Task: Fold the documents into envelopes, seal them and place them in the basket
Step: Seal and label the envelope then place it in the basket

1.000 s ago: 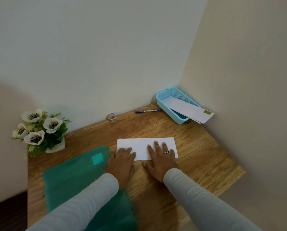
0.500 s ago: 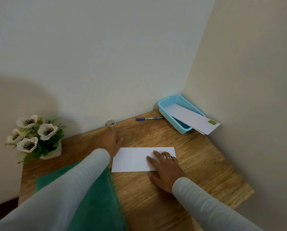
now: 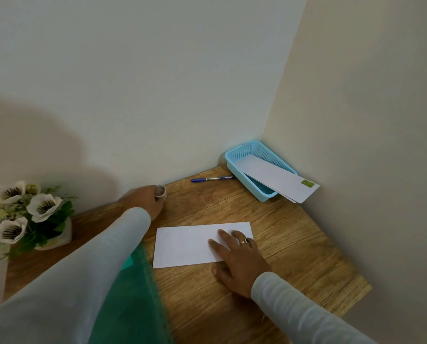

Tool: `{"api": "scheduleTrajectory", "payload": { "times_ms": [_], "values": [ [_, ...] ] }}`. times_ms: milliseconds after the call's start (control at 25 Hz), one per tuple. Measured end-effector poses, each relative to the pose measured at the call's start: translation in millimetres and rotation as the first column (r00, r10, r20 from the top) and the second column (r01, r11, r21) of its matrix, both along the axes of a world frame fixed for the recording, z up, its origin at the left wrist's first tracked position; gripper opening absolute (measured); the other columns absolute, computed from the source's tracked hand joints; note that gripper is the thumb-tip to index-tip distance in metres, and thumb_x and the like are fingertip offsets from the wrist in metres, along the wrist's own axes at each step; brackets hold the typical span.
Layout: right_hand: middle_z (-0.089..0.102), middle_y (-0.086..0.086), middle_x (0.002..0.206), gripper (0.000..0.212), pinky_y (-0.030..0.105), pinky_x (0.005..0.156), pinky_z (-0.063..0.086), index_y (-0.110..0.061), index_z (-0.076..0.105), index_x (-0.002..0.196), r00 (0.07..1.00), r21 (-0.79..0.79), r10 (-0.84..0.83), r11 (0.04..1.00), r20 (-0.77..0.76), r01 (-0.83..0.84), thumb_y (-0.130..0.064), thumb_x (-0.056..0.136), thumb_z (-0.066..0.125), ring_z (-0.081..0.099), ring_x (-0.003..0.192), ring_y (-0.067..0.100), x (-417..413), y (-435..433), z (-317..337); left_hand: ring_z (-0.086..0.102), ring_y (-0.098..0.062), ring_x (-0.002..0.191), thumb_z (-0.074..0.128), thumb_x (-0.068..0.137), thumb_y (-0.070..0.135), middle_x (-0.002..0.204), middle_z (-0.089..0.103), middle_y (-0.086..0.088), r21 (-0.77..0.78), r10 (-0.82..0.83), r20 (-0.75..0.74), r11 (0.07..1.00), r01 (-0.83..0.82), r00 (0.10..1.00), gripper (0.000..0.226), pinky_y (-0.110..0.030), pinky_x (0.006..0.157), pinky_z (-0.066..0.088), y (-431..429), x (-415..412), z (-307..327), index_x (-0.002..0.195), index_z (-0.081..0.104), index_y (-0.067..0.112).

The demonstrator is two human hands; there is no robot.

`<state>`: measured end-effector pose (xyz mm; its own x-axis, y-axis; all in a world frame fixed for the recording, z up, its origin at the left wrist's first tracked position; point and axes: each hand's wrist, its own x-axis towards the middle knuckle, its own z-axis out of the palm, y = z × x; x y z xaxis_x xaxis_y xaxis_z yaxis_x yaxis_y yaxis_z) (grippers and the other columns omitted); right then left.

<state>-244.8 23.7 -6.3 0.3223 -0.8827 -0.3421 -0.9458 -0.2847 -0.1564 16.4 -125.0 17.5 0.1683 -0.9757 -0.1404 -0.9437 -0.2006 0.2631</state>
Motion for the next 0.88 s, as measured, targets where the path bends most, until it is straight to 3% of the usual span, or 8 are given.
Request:
{"api": "scheduleTrajectory", "payload": {
  "times_ms": [200,320,440,560,680,880],
  "values": [
    [0.003,-0.005,0.172,0.069,0.051,0.125,0.007,-0.04,0.014,0.161,1.0,0.046,-0.023,0.999,0.011,0.023,-0.059,0.101,0.043,0.002,0.157,0.029,2,-2,8,0.058,-0.018,0.086,0.057,0.097,0.055,0.102,0.07,0.0,-0.051,-0.125,-0.138,0.992,0.119,0.983,0.032,-0.03,0.079,0.048,34,-5,16,0.112,0.068,0.029],
    [0.023,-0.005,0.168,0.064,0.048,0.124,0.019,-0.037,0.033,0.157,0.981,0.068,-0.148,0.988,0.125,0.14,-0.055,0.098,0.054,0.02,0.154,0.026,5,-6,25,0.059,-0.014,0.089,0.063,0.095,0.052,0.107,0.068,0.007,-0.083,-0.165,-0.29,0.986,0.147,0.943,0.029,-0.027,0.079,0.046,57,-8,18,0.118,0.067,0.035],
    [0.044,-0.007,0.155,0.052,0.041,0.117,0.037,-0.032,0.049,0.147,0.882,0.052,-0.299,0.952,0.364,0.301,-0.044,0.098,0.062,0.043,0.14,0.02,8,-10,45,0.064,-0.012,0.091,0.065,0.093,0.051,0.102,0.069,0.014,-0.134,-0.276,-0.296,0.96,0.246,0.914,0.025,-0.031,0.08,0.054,74,-9,20,0.114,0.068,0.039],
    [0.057,-0.008,0.141,0.043,0.033,0.106,0.047,-0.031,0.058,0.138,0.771,0.047,-0.332,0.929,0.543,0.367,-0.039,0.097,0.066,0.053,0.124,0.013,14,-12,60,0.064,-0.011,0.095,0.069,0.094,0.042,0.112,0.07,0.012,-0.156,-0.344,-0.371,0.939,0.307,0.863,0.03,-0.033,0.086,0.056,89,-13,23,0.123,0.069,0.034],
    [0.065,-0.011,0.125,0.035,0.03,0.098,0.052,-0.029,0.065,0.128,0.698,0.006,-0.299,0.921,0.65,0.389,-0.035,0.094,0.072,0.058,0.107,0.003,21,-13,69,0.064,-0.01,0.096,0.068,0.095,0.04,0.109,0.067,0.015,-0.152,-0.391,-0.425,0.92,0.362,0.817,0.028,-0.036,0.087,0.056,101,-19,26,0.122,0.07,0.031],
    [0.07,-0.015,0.109,0.025,0.033,0.091,0.058,-0.027,0.072,0.115,0.593,0.028,-0.273,0.921,0.757,0.388,-0.029,0.09,0.077,0.065,0.099,0.003,30,-11,72,0.062,-0.002,0.085,0.072,0.092,0.03,0.107,0.068,0.023,-0.216,-0.537,-0.427,0.842,0.494,0.728,0.012,-0.033,0.076,0.058,108,-23,35,0.104,0.074,0.034]
  ]
}}
